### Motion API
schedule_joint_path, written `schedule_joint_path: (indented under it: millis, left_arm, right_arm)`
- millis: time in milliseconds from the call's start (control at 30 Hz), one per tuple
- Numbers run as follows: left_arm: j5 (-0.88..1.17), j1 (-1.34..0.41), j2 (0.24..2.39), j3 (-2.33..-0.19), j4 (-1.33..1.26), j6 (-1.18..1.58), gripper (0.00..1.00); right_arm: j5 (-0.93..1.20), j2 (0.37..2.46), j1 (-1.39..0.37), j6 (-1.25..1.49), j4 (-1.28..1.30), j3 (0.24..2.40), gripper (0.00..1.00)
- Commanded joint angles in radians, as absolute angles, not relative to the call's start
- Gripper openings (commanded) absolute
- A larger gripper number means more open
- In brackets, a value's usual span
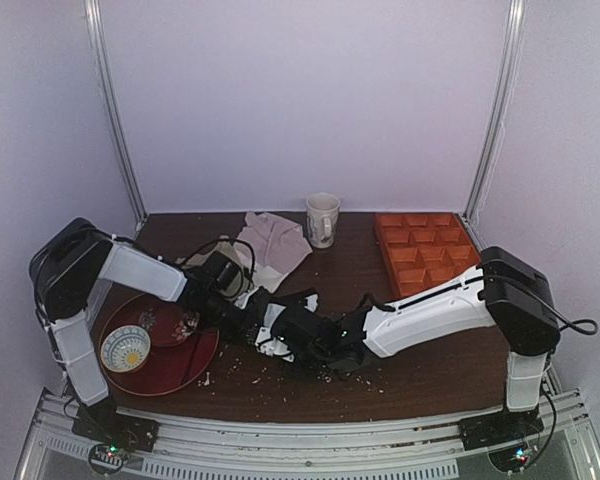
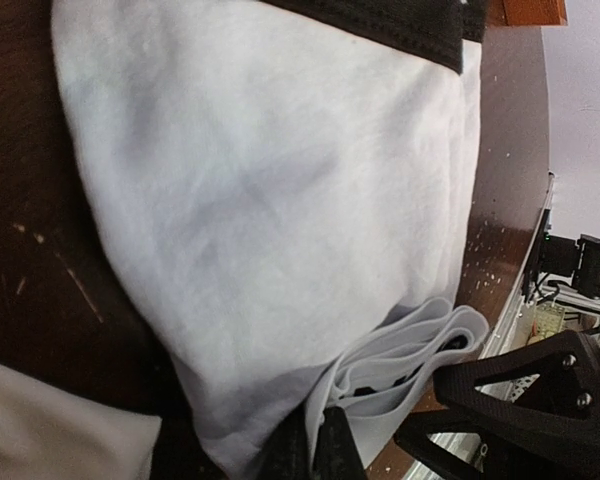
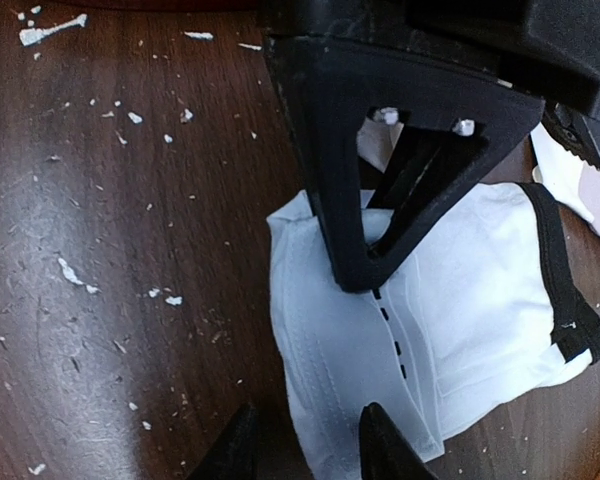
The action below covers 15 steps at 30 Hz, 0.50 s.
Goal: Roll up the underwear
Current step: Roll the underwear at the center of the board.
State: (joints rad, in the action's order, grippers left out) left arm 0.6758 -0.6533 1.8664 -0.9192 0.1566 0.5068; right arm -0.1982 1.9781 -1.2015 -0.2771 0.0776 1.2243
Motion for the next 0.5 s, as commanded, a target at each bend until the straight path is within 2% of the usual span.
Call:
schedule_joint_path:
  millis: [0,467]
  left_arm:
    - [0.609,-0.656,1.932,-0.884,0.314,0.482,0.00]
    - [0.627,-0.656,1.947,-0.888,0.311,0.479,0.00]
  right_arm:
    - [-0.275,1.990,-1.207,-0.352,0.043,1.243,0.33]
    - [-0.312,2.018,-1.226,-0.468,0.032,1.247,0.34]
